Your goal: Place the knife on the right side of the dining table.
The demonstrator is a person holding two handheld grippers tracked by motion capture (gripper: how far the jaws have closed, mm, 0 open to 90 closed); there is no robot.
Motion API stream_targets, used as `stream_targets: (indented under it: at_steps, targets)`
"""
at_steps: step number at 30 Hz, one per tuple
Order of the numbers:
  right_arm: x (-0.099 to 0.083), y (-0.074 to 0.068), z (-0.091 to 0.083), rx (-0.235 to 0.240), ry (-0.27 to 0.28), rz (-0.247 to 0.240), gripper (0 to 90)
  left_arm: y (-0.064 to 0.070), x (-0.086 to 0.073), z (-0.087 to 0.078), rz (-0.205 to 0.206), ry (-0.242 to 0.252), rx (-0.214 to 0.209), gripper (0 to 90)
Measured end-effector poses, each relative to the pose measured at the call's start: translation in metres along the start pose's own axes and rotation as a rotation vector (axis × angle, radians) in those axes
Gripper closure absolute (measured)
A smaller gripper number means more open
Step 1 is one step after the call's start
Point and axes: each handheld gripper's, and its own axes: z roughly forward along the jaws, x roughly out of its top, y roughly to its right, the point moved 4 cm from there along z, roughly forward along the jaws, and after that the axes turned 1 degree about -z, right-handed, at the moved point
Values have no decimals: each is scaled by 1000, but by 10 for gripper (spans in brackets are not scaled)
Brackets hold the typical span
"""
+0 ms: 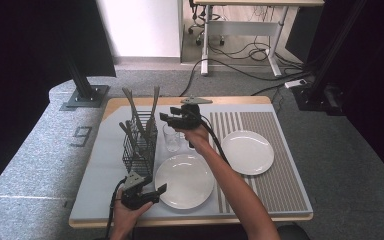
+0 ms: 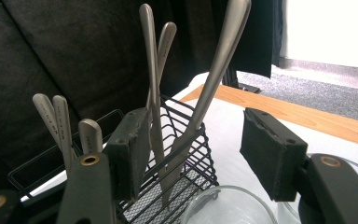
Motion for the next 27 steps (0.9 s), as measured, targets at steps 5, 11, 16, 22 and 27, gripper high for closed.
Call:
stream_targets:
  at_steps: [5, 11, 16, 22, 27]
  targets:
    - [1, -1, 2, -2, -2, -2, 419, 0, 0, 0, 1, -2, 1, 308]
    - [4, -2, 4, -2, 0, -6, 420, 0, 0, 0, 3, -2, 0, 309]
    - [5, -3, 5, -2, -3, -11, 421, 0, 0, 0, 3, -2, -1, 309]
    - [5, -3, 11, -5, -6, -7, 424, 0, 0, 0, 3, -4, 0, 309]
    - [5, -2, 14, -6, -8, -8, 425, 0, 0, -1, 2, -2, -1, 310]
